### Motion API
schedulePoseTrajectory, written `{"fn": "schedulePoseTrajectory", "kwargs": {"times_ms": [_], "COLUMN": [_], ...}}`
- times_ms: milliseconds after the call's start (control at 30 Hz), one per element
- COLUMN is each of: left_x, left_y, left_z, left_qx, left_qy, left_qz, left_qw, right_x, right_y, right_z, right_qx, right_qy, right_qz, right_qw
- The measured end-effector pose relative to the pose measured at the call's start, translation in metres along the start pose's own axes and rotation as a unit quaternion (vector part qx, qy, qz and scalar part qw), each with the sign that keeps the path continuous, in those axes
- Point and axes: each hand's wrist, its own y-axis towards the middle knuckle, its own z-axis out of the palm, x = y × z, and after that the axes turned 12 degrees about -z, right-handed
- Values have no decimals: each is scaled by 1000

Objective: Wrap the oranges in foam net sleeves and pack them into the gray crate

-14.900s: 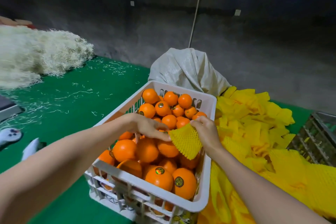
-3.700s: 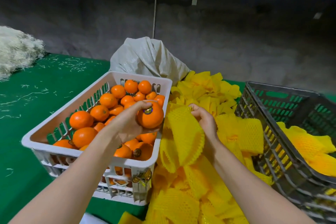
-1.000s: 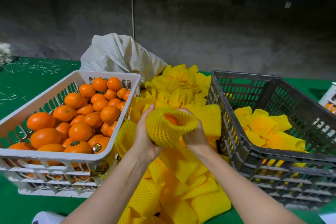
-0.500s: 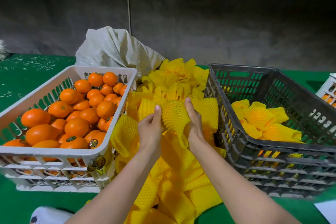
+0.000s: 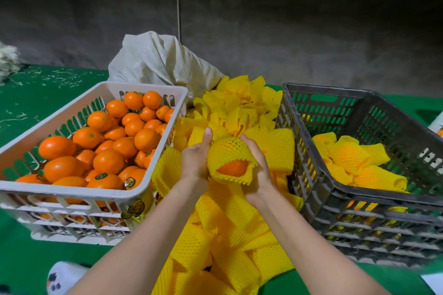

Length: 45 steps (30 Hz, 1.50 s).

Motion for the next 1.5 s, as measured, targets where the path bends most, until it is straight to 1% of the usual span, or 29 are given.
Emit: {"fn": "schedulePoseTrajectory", "kwargs": {"times_ms": [67,167,200,233,300,333,367,433,533,600,633,800,867,1000,1033,1133,1200,1267,1333,1400,1500], "left_x": [-1,-1,0,0,1,1,0,-3,-3,1,2,1,3,4,3,0,-1,-2,-3,-4,-2], "left_y": [-3,-5,-7,-8,-14,-15,-17,-17,-16,-15,-15,-17,-18,-20,-19,-18,-19,-20,-21,-23,-27], "left_z": [-1,-4,-5,-7,-8,-8,-7,-6,-4,-5,-7,-9,-7,-1,1,4,6,11,21,34,61], "left_qx": [46,63,84,125,214,246,272,305,329,336,334,329,320,275,262,256,279,282,256,239,258], "left_qy": [-2,6,2,-8,-21,-23,-28,-55,-58,-31,-15,69,78,41,35,27,20,23,33,37,33], "left_qz": [-34,-54,-77,-115,-196,-218,-229,-225,-182,-161,-156,-148,-137,-103,-86,-34,-24,-13,0,14,51], "left_qw": [998,997,993,985,957,944,934,924,925,928,929,930,934,955,961,966,960,959,966,970,964], "right_x": [-1,-1,-1,1,3,3,3,6,11,14,15,18,19,18,17,12,15,23,32,46,74], "right_y": [-1,-2,-3,-3,-4,-3,-2,-4,-6,-5,-5,1,1,-8,-12,-23,-27,-28,-28,-28,-23], "right_z": [1,1,0,0,0,-1,-4,-5,-6,-6,-6,-13,-14,-16,-17,-16,-15,-16,-20,-25,-38], "right_qx": [12,18,13,6,-21,-23,-17,-6,-10,-4,-1,10,17,-4,15,127,148,139,119,94,39], "right_qy": [3,5,-6,-27,-89,-125,-160,-200,-243,-284,-297,-299,-308,-349,-352,-342,-342,-339,-337,-330,-339], "right_qz": [-9,-19,-29,-44,-85,-115,-145,-189,-239,-254,-247,-171,-163,-255,-264,-252,-252,-243,-248,-274,-314], "right_qw": [1000,1000,999,999,992,985,976,961,940,925,922,939,937,902,898,896,893,898,900,898,886]}}
